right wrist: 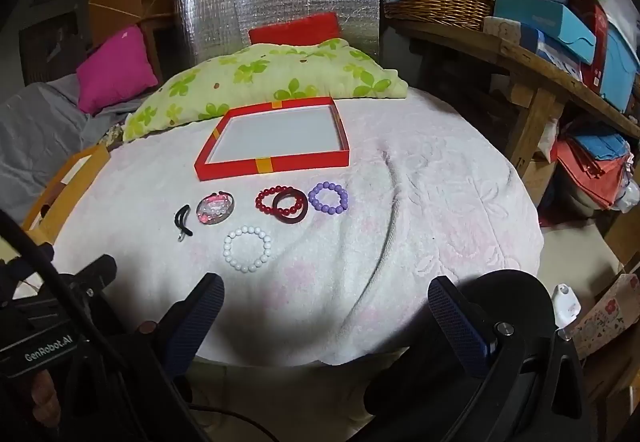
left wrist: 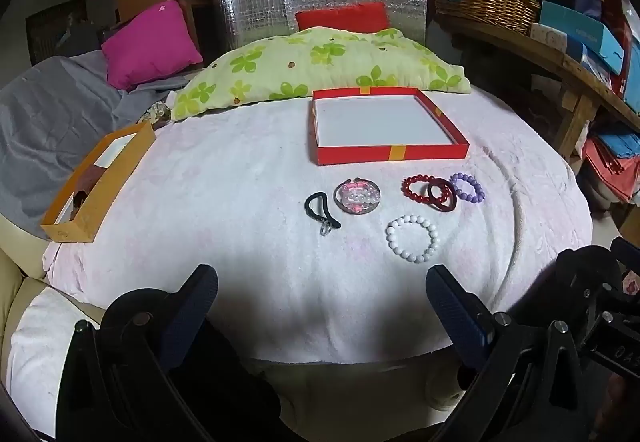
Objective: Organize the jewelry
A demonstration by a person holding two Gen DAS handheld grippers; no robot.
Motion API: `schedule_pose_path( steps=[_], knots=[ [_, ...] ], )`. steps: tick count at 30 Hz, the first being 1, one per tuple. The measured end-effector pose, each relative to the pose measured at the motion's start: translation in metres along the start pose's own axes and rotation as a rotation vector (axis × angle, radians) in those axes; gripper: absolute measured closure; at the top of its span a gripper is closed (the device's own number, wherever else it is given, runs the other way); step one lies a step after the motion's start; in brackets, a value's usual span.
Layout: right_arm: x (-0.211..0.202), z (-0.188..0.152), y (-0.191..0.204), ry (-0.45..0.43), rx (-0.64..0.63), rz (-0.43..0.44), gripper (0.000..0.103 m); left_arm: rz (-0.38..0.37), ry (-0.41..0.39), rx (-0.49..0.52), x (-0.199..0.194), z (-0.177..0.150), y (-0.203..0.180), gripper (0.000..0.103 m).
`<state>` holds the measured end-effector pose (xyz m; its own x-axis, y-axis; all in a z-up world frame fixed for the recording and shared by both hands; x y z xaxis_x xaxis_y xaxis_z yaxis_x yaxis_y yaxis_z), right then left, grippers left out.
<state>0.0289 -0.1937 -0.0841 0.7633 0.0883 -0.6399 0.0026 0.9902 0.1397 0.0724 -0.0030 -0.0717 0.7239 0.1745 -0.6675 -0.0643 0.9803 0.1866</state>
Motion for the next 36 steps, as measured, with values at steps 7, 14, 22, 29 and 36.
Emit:
schedule_pose_path(
  steps=[7,14,22,29,36],
  knots=[
    [-0.0093,0.0039,-0.0007,-0.036,0.009,0.014,0.000,0.012,0.011,-0.001,0.0010,-0.0012,0.0021,0.000],
    [-0.0040,0.0037,-0.0035,-0.018,0.026,0.019,0.000,0.012,0.001,0.003,-0.0001,0.0004,0.0017,0.000],
    [-0.0038,0.0055,-0.0004,-0.021,0.010,0.013,0.000,0.012,-0.015,0.010,-0.0036,0.0046,0.0015,0.000],
    [-0.0023,0.0054,-0.0005,-0.015,0.011,0.015,0.000,0.014,-0.011,0.011,-0.0027,0.0045,0.0015,0.000],
    [-0.0017,0.0048,-0.0001,-0.014,0.010,0.015,0.000,0.014,-0.006,0.013,-0.0012,0.0029,0.0007,0.000]
  ],
)
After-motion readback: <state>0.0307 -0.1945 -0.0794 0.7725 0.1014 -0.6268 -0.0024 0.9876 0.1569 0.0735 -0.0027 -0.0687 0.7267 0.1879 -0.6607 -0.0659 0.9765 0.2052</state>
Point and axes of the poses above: each gripper's, at about its wrist camera, not at the fingertips, and x roughly the way its jaws point, y to its left, z to its top, the point moved 10 cm from there along x, roughly the way its jaws point, and after that the axes turned 11 degrees about z, right-handed, at the moved point
